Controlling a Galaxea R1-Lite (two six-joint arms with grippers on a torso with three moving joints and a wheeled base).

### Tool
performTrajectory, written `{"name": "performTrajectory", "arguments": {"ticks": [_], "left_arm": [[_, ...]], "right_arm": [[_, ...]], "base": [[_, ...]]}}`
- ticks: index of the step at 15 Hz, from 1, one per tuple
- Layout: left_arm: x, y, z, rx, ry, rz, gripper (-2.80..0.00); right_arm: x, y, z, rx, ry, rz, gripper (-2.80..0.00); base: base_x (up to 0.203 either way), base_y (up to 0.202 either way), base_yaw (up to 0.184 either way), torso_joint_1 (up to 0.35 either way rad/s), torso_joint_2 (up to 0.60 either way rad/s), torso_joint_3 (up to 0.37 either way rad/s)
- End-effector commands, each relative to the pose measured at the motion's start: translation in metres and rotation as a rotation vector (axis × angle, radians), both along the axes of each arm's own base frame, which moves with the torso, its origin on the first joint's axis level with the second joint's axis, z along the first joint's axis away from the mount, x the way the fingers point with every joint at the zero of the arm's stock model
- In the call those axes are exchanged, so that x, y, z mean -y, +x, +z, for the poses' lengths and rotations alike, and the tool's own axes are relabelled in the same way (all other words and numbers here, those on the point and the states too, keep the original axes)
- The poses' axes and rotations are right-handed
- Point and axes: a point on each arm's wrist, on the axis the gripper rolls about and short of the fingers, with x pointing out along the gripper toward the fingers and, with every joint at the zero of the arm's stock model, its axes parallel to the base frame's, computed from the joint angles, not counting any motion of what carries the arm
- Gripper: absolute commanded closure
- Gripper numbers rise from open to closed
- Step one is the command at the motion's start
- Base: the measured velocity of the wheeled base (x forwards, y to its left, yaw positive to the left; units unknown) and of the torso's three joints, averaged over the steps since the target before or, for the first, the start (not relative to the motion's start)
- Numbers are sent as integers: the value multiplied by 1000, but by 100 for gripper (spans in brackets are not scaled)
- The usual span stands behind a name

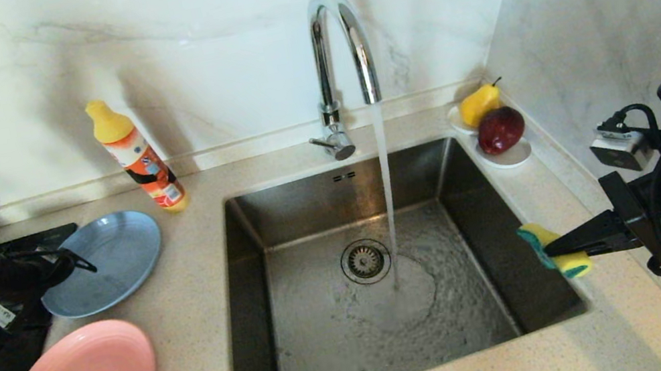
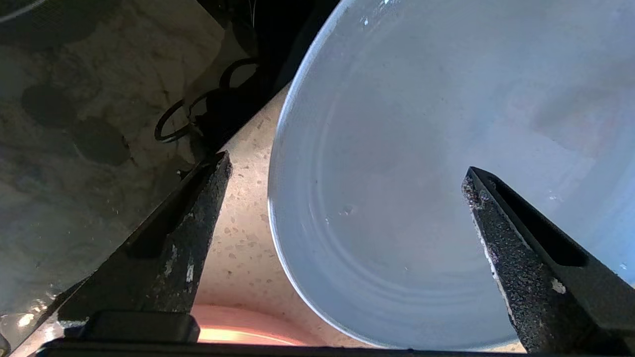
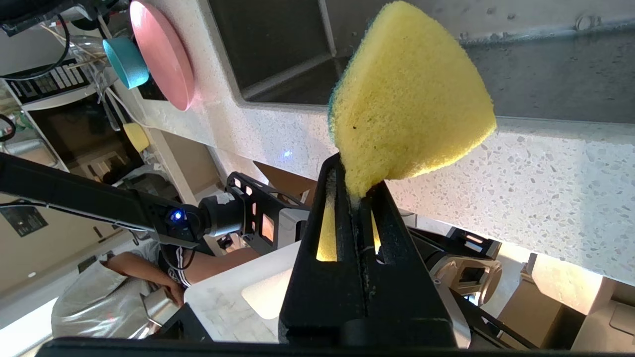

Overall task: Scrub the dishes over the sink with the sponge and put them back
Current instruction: Wash the plate

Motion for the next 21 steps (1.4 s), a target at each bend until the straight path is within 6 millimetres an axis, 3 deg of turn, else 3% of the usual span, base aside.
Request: {"name": "performTrajectory", "arguments": {"ticks": [1,3,4,14,17,21], "left_arm": [[-1,2,-4,-9,-7,2,-280],[-2,4,-6,-16,-11,4,-280],[-3,6,-7,-16,-10,6,0],[-4,6,-3,-13,15,21,0],[-18,-2,-1,-40,81,99,0],[-33,-22,27,21,117,151,0]], "right_arm": [[0,1,-2,-12,3,1,0],[-1,0,-3,-17,4,4,0],[-1,0,-3,-17,4,4,0],[0,-3,-3,-18,4,4,0],[0,-6,0,-6,4,3,0],[0,-10,4,7,8,4,0]], "base": [[0,0,0,0,0,0],[0,0,0,0,0,0],[0,0,0,0,0,0],[0,0,0,0,0,0],[0,0,0,0,0,0],[0,0,0,0,0,0]]}}
